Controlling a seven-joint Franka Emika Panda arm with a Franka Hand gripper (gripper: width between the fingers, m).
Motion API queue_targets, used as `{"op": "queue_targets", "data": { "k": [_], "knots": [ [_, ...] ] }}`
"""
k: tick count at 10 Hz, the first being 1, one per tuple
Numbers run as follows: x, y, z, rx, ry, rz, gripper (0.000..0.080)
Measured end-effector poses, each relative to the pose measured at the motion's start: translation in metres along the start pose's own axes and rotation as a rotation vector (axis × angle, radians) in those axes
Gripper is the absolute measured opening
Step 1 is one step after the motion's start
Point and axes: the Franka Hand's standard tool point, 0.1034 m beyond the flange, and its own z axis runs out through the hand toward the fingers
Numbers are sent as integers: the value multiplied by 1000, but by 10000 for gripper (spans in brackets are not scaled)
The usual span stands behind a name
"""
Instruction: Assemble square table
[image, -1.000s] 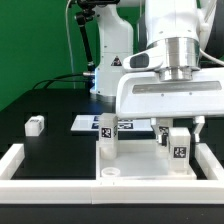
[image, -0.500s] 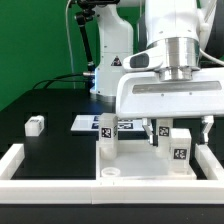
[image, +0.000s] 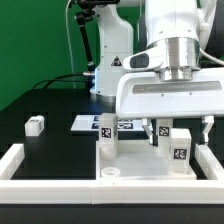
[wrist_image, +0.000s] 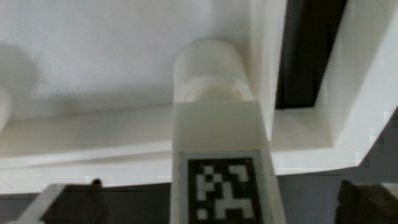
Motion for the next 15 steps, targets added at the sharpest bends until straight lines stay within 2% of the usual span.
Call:
{"op": "queue_targets", "data": {
  "k": [2,4,5,8,10,11,13,14,15],
  "knots": [
    [16,6,-5,4,-50,8,649],
    [19,11,-3,13,-188,23,649],
    [15,12,1,18,-277,26,649],
    [4,11,-2,37,-486,36,649],
    [3,14,-1,49,-612,34,649],
    [3,23,2,50,-611,32,649],
    [4,28,5,50,-619,45,649],
    [7,27,9,44,-614,63,649],
    [9,18,12,40,-603,83,649]
  ]
}}
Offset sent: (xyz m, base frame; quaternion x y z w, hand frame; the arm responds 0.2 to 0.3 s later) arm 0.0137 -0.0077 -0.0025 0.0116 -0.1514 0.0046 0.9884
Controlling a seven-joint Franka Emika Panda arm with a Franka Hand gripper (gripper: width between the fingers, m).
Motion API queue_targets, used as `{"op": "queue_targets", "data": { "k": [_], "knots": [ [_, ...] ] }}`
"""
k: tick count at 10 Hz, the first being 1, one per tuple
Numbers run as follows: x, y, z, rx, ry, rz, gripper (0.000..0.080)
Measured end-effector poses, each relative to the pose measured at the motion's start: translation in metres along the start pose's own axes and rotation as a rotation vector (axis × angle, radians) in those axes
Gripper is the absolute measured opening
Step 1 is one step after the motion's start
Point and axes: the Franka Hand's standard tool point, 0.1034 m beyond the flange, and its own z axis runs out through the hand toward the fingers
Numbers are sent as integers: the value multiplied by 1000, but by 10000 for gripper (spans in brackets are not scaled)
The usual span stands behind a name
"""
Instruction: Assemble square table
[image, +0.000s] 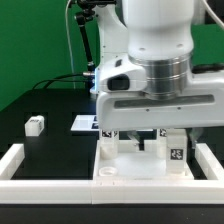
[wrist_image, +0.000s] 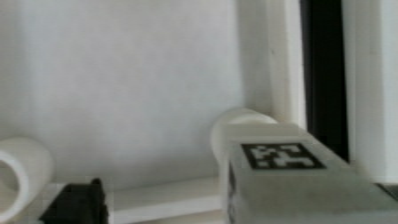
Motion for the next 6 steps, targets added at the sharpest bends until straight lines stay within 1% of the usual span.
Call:
{"op": "queue_targets", "data": {
  "k": [1,2,4,5,6],
  "knots": [
    [1,-8,1,2,14,18,649],
    [1,-7,1,1,14,23,649],
    [1,-6,1,2,14,27,386],
    [1,-7,2,4,13,147,286],
    [1,-7,2,4,13,195,286]
  ]
}}
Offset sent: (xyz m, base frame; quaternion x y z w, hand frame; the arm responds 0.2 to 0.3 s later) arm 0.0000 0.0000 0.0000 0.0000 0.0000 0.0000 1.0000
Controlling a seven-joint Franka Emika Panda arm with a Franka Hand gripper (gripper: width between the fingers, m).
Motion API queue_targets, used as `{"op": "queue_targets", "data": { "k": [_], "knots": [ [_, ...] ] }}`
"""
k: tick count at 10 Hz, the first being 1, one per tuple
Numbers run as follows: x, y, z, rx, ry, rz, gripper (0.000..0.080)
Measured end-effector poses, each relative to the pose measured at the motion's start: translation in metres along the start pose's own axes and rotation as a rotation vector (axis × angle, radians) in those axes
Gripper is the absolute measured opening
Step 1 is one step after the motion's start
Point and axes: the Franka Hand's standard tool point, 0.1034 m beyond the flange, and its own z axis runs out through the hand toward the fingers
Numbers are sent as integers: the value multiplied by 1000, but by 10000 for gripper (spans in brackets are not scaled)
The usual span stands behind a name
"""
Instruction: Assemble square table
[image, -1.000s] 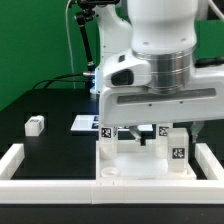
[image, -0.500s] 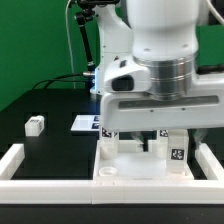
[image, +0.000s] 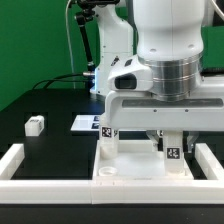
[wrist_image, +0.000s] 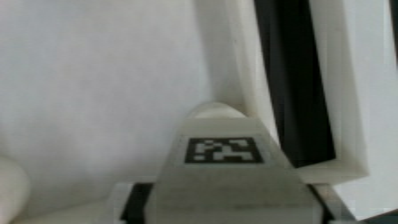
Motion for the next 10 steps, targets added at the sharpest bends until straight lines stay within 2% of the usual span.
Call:
{"op": "queue_targets", "data": {
  "k": [4,6,8,10],
  "knots": [
    [0,0,1,-1,0,284,287],
    [0,-1,2,13,25,529,287],
    [1,-6,2,55,55,756,287],
    [-1,-14,4,139,89,1046,288]
  ]
}}
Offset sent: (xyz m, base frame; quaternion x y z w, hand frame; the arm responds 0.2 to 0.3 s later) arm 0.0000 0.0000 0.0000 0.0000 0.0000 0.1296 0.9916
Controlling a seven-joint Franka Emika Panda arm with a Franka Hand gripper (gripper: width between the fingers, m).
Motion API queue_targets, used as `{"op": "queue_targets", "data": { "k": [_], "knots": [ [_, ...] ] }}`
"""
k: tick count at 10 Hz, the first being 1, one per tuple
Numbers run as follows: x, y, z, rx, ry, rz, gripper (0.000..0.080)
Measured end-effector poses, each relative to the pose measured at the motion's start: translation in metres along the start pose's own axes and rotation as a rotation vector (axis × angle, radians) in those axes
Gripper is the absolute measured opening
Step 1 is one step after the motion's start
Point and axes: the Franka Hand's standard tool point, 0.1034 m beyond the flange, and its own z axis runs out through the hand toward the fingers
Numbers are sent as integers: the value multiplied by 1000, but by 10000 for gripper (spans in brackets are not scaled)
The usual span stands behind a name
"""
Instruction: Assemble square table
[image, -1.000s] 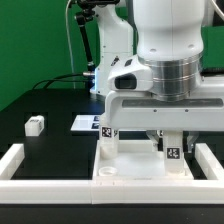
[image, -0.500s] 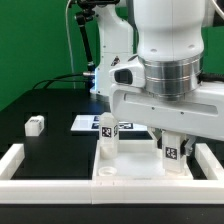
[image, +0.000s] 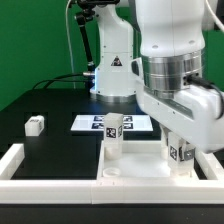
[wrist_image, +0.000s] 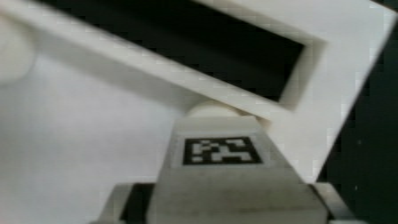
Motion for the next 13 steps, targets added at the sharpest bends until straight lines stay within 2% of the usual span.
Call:
{"op": "queue_targets", "data": {
  "k": [3,4,5,6,7,8,11,13],
  "knots": [
    [-6,-1,1,20,-14,204,288],
    [-6,-1,1,19,-13,194,288],
    [-6,-1,1,19,-13,145,368],
    [-9,4,-1,-28,-30,-22,506],
    [-11,2,-4,-44,-22,-131,506],
    [-12,0,-5,-34,-13,-299,624],
    [-10,1,-4,-35,-15,-484,648],
    [-7,-1,-7,-48,25,-805,649]
  ]
}}
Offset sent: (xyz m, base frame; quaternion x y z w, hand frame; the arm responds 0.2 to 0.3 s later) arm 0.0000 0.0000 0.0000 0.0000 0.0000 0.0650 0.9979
